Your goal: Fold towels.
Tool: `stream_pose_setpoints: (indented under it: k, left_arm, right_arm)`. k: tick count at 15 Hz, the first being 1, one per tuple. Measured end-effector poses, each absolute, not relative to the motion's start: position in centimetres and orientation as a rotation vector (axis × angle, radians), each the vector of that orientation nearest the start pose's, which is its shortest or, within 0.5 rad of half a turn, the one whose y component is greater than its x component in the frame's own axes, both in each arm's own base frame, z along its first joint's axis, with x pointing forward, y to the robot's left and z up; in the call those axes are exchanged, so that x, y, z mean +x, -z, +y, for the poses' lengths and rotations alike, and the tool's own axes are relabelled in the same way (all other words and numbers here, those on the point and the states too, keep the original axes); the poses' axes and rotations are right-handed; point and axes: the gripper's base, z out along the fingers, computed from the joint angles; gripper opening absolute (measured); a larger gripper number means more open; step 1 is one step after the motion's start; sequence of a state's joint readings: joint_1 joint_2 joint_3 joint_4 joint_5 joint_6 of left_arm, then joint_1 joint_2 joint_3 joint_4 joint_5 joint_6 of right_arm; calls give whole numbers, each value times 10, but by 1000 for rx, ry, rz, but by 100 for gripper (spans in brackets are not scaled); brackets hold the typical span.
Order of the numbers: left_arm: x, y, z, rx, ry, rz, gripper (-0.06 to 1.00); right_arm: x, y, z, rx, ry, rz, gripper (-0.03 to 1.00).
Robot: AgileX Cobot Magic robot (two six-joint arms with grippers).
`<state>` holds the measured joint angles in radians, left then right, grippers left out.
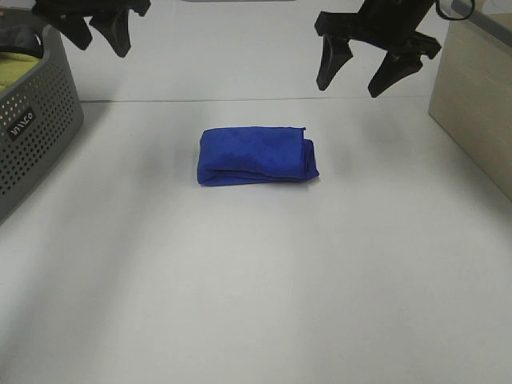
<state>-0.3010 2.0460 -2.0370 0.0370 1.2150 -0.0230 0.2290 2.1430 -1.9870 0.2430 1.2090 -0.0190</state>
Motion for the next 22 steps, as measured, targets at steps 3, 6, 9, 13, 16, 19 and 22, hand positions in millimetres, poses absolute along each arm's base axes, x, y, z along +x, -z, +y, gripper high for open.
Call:
stream_pose_setpoints:
  k: [3, 6, 9, 13, 16, 19, 22]
  left_arm:
    - [388, -346, -142, 455, 18, 2635, 54]
    - [343, -362, -135, 491, -4, 2629, 54]
    - [300, -373, -117, 458, 4, 2628, 54]
    - [224, -365, -85, 443, 3, 2655, 54]
    - [163, -335, -62, 443, 29, 2700, 54]
    - [102, -300, -39, 435, 71, 2693, 54]
    - [49, -274, -21, 506, 170, 2465, 54]
  right_arm:
    - [400, -293, 111, -289, -335, 2836, 77]
    - [341, -319, 94, -305, -285, 2830, 77]
    - [286, -337, 80, -312, -264, 2803, 77]
    - [208, -337, 62, -312, -266, 2775, 77]
    - [148, -313, 46, -318, -235, 2782, 77]
    - [99, -283, 31, -322, -176, 2723, 77]
    - [60, -267, 19, -306, -163, 2506, 77]
